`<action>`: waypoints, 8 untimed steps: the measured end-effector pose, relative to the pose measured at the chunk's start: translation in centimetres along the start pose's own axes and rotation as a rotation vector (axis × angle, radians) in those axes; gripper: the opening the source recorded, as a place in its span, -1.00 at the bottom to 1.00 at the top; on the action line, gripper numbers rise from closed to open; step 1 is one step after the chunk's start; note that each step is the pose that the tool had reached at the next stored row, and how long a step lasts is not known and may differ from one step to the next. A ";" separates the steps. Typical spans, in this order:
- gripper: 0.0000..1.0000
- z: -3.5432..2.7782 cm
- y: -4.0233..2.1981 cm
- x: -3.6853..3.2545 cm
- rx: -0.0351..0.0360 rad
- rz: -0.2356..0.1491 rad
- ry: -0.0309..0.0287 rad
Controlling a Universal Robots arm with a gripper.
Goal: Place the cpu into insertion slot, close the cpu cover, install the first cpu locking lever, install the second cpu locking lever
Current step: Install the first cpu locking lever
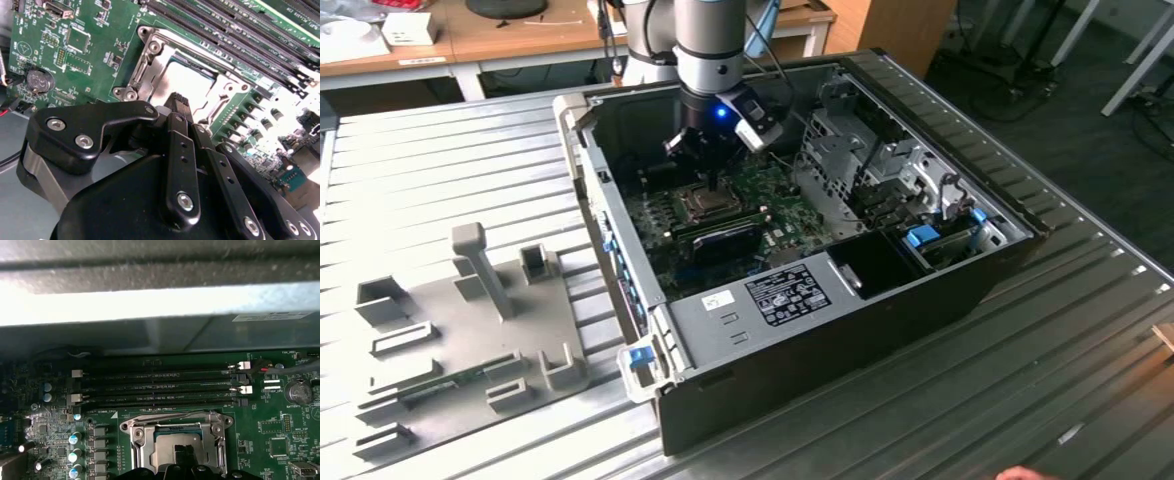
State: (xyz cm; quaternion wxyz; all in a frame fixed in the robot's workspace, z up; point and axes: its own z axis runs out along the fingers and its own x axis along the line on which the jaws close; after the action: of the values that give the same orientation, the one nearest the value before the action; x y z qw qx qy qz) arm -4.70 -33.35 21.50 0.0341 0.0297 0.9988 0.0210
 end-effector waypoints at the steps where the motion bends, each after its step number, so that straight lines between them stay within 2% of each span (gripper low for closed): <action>1: -0.80 -0.11 0.00 -0.01 0.0000 -0.001 0.0001; 8: -0.80 -0.79 0.03 -0.05 -0.0003 -0.006 0.0003</action>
State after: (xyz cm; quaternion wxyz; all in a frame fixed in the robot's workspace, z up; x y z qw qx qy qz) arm -4.70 -33.35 22.29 0.0340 0.0268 0.9988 0.0211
